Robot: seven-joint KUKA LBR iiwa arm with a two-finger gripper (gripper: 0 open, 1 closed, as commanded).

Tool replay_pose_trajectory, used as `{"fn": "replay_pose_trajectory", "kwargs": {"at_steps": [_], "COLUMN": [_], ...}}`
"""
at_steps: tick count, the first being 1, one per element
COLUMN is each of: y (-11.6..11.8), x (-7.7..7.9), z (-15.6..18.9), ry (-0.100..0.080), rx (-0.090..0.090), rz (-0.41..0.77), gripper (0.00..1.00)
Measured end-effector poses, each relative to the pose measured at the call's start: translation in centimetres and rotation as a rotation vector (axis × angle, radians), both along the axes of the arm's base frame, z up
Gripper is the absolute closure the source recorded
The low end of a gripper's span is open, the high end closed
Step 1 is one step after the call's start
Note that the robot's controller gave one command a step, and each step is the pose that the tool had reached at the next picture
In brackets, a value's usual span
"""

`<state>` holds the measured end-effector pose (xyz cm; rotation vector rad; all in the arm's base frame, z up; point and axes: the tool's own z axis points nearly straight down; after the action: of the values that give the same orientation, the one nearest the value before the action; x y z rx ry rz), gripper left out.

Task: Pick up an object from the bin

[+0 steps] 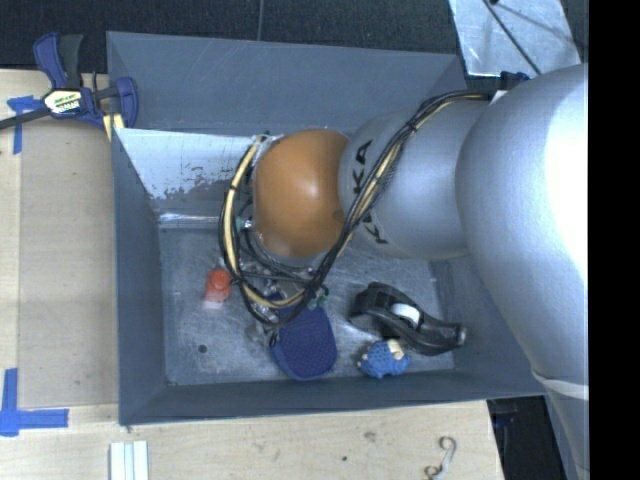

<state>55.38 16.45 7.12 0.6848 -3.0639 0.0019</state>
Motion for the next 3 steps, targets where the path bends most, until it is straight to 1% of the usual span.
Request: {"fn": "replay_pose_trajectory", "kwargs": {"at_steps": [1, 2, 3], "y": [1.9, 1.8, 2.5], "x": [5.3, 5.1, 5.5], "z": [0.0, 0.0, 13.2], "ry": [-0.01, -0.005, -0.015], "rx": [0.005, 0.003, 0.006], "rz": [0.004, 0.003, -0.025], "gripper": [0.0, 1.0, 1.0]}}
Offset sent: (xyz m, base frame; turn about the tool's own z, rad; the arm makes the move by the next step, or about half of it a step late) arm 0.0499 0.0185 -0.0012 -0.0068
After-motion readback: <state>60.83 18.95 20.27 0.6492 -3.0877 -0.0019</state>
